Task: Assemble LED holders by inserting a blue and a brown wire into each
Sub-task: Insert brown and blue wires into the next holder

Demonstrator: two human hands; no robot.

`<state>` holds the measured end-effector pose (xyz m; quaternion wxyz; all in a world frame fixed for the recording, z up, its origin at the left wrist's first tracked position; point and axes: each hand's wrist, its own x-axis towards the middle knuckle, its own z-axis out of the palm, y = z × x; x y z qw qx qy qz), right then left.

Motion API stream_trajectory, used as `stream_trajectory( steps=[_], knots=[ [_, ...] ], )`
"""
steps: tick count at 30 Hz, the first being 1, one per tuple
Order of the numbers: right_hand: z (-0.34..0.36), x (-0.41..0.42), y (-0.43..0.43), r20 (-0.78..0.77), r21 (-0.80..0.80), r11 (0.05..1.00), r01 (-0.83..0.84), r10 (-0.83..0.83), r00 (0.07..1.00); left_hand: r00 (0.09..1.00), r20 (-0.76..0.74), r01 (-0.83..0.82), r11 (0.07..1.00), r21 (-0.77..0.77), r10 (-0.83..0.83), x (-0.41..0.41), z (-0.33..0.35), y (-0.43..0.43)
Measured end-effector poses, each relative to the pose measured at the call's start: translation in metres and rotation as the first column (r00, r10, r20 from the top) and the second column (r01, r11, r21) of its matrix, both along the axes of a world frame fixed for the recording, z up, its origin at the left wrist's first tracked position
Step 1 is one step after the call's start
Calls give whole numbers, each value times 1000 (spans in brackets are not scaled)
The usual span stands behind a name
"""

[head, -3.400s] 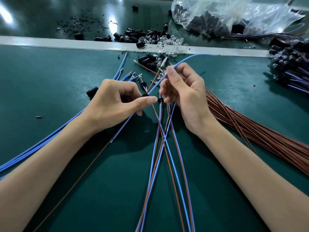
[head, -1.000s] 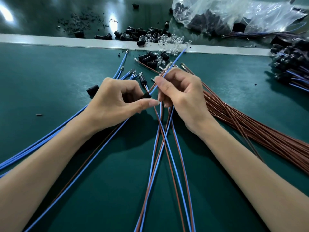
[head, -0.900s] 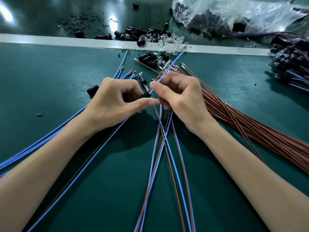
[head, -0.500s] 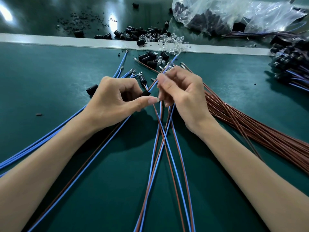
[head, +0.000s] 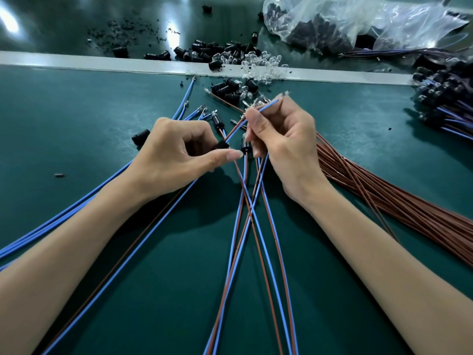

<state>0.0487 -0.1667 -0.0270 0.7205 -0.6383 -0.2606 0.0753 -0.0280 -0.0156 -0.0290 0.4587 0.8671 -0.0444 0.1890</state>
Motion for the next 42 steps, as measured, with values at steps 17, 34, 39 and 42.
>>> stream_trajectory(
  steps=[17,34,39,42],
  knots=[
    [-1,-2,-1,72,-199,976,-86,102,992,1000,-8,11,1000,22,-10,1,-2,1],
    [-2,-4,0,130,-154,987,-57,77,989,999,-34,38,999,-3,-38,2,-3,0],
    [5,0,-2,258,-250,968,-1,67,964,997,-48,69,996,63,-66,2,-1,3],
    [21,25,3,340,-267,942,205,-108,934,995,-54,85,988,128,-79,0,-1,4]
  ],
)
